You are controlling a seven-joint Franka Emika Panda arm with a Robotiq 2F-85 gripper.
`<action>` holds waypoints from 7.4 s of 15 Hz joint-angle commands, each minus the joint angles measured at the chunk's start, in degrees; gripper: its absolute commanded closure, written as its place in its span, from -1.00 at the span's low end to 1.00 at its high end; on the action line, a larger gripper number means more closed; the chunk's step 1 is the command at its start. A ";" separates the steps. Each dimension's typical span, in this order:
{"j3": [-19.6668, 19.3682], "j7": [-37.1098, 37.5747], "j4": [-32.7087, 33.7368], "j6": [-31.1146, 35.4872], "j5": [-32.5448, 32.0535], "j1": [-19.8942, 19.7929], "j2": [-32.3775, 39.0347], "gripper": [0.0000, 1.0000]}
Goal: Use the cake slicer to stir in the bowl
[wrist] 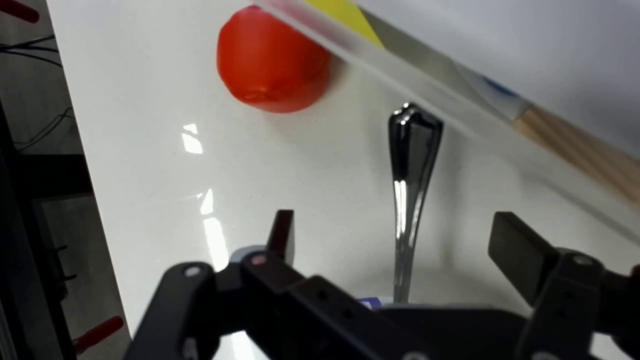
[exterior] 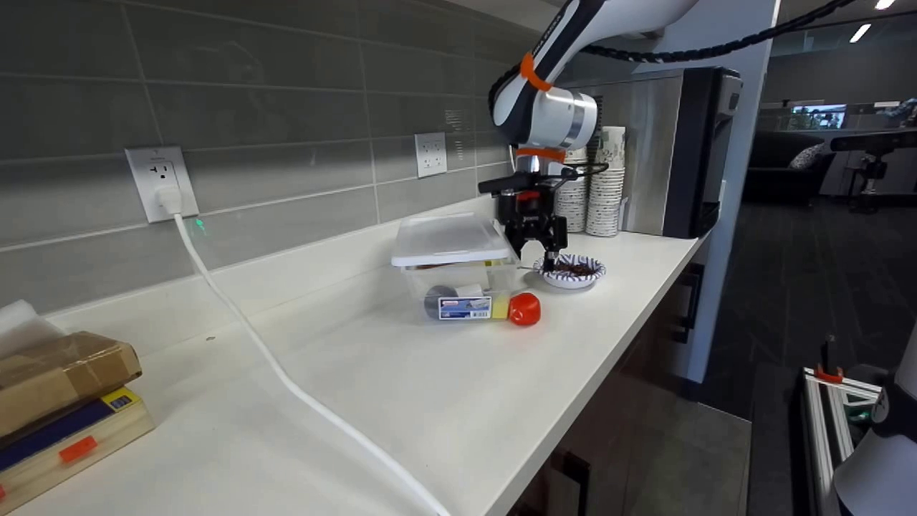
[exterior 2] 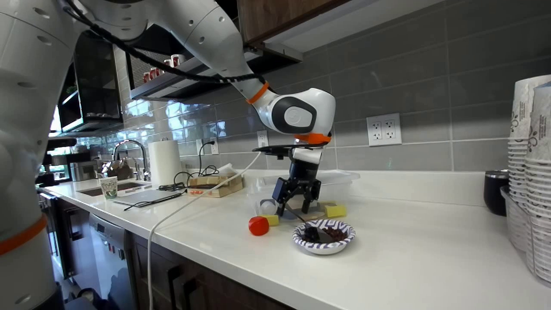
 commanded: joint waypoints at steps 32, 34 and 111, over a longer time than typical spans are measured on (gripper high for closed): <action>0.20 -9.68 -0.59 -2.44 4.05 -0.21 -5.47 0.98; 0.01 -11.21 -0.67 -3.23 4.59 -0.51 -6.86 0.98; -1.86 -41.11 -0.39 -16.68 31.29 -2.50 0.32 0.98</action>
